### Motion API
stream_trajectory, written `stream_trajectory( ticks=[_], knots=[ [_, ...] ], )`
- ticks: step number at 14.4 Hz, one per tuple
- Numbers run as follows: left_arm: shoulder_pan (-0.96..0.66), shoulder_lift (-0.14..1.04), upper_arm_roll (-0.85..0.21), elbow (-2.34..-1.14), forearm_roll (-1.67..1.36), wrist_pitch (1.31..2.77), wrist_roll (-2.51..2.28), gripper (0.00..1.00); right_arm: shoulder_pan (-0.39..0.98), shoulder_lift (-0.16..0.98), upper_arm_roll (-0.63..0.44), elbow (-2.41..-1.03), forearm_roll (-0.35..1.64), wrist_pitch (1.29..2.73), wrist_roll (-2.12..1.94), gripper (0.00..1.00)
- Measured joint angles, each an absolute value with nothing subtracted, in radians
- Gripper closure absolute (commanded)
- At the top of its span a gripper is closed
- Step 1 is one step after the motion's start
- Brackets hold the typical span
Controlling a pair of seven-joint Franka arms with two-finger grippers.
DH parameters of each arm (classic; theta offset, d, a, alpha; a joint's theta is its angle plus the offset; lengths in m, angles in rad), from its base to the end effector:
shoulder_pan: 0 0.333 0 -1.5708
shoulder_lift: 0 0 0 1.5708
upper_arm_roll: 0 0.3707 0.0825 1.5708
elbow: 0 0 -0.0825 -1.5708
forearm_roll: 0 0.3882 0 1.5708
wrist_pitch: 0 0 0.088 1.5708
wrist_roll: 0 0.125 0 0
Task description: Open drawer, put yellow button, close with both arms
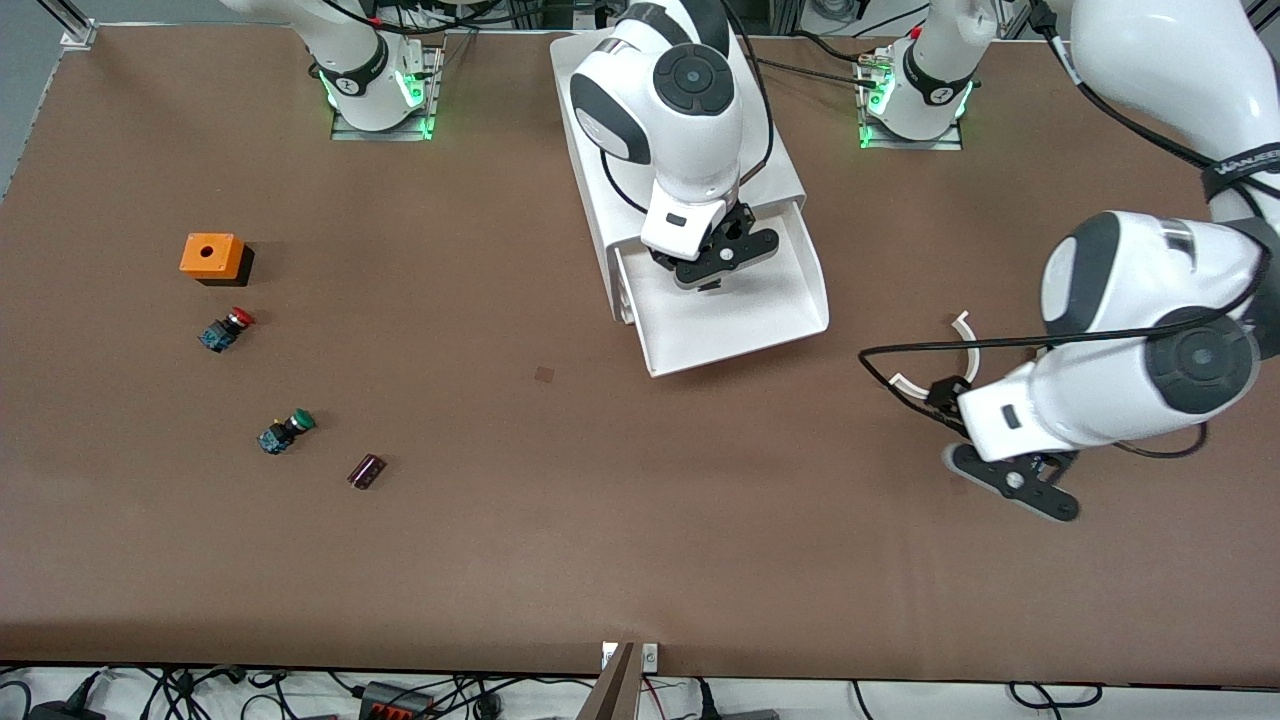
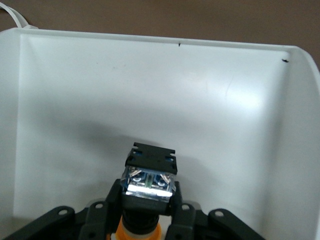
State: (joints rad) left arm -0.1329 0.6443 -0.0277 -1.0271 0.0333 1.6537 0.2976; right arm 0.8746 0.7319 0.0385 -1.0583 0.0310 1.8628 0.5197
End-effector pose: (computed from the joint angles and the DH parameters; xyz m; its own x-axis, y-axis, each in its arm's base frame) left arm 0.7607 -0.1122 0.4965 0.8977 -0.4400 -0.0216 -0.4403 -0.8978 -0.0106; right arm 0.4967 0.6307 0.4318 0.9306 0.3644 0.0351 0.3661 -0.9267 -0.0846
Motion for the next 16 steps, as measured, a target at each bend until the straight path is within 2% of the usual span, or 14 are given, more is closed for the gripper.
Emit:
stream_trajectory(
  ticks=[2,3,4,5,12,16],
  knots=[
    [-0.099,0.621,-0.032,-1.007,0.005,1.668,0.299,0.00,0.875,0.743,0.038,-1.058,0.032,1.882,0.527,1.00],
    [-0.094,0.603,-0.032,-1.004,0.000,1.667,0.296,0.00,0.874,0.744,0.038,-1.058,0.032,1.884,0.533,0.96],
    [-0.095,0.586,-0.036,-1.004,0.000,1.667,0.285,0.00,0.875,0.744,0.038,-1.057,0.032,1.885,0.538,0.35],
    [-0.096,0.573,-0.040,-1.004,0.000,1.665,0.266,0.00,0.875,0.744,0.038,-1.057,0.032,1.887,0.541,0.00],
    [-0.093,0.559,-0.042,-1.009,0.000,1.663,0.219,0.00,0.867,0.746,0.034,-1.032,0.032,1.891,0.596,0.00],
    [-0.094,0.558,-0.043,-1.016,-0.002,1.635,0.210,0.00,0.812,0.728,0.013,-0.957,0.032,1.777,0.616,0.00]
  ],
)
